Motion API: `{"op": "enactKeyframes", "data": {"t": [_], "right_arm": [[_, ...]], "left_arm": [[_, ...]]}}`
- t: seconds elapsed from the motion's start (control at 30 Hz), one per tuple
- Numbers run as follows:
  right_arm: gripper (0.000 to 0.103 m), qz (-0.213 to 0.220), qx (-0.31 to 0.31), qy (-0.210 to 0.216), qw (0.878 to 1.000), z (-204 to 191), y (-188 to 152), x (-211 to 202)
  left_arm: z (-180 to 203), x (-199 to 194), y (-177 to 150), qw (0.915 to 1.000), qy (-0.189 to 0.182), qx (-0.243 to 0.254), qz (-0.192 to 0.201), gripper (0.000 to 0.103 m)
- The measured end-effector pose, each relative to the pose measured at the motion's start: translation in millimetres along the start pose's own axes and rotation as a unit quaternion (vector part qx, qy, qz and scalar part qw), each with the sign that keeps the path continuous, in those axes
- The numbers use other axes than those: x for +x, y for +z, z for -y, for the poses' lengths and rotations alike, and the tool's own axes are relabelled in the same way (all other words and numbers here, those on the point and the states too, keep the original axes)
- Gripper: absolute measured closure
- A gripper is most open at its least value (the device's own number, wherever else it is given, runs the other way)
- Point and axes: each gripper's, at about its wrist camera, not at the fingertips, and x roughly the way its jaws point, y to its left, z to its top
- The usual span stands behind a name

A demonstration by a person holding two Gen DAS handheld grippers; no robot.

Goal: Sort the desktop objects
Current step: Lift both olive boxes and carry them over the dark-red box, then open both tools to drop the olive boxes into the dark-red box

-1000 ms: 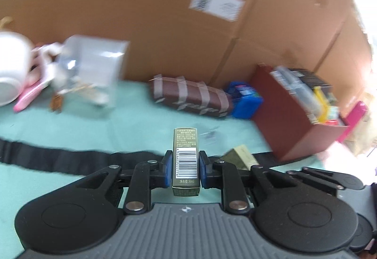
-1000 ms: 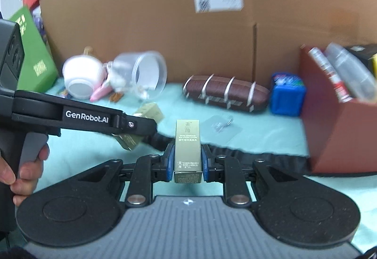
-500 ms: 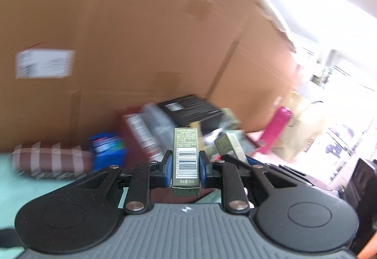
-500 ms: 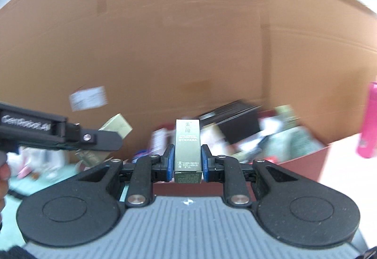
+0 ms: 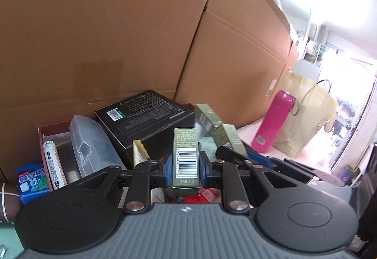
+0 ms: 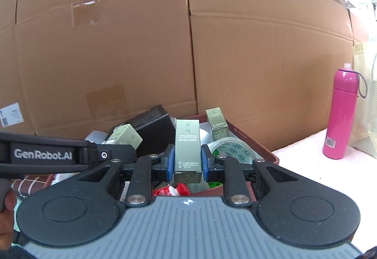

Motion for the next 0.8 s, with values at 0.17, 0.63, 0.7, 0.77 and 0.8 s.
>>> {"op": "enactKeyframes", "data": {"t": [0.17,0.63,0.7,0.77,0.8], "right_arm": [[0.081,0.0,-0.008,0.015,1.0,3,-5,25],[0.078,-0.002,-0.052,0.019,0.998,-8,-12,15],[0.063,0.006,-0.061,0.023,0.998,-10,-13,10],[0.049,0.016,-0.066,0.027,0.997,-14,-12,4],[0.046,0.02,-0.073,0.021,0.997,-16,-11,2]], "left_arm": [[-10,14,-6,0.9998,0.015,0.01,-0.013,0.081],[-21,-4,-13,0.9997,-0.016,-0.004,0.017,0.063],[-21,-12,-13,0.9993,-0.018,-0.013,0.028,0.045],[-21,-19,-13,0.9988,-0.024,-0.018,0.04,0.032],[-20,-22,-13,0.9985,-0.029,-0.019,0.043,0.024]]}}
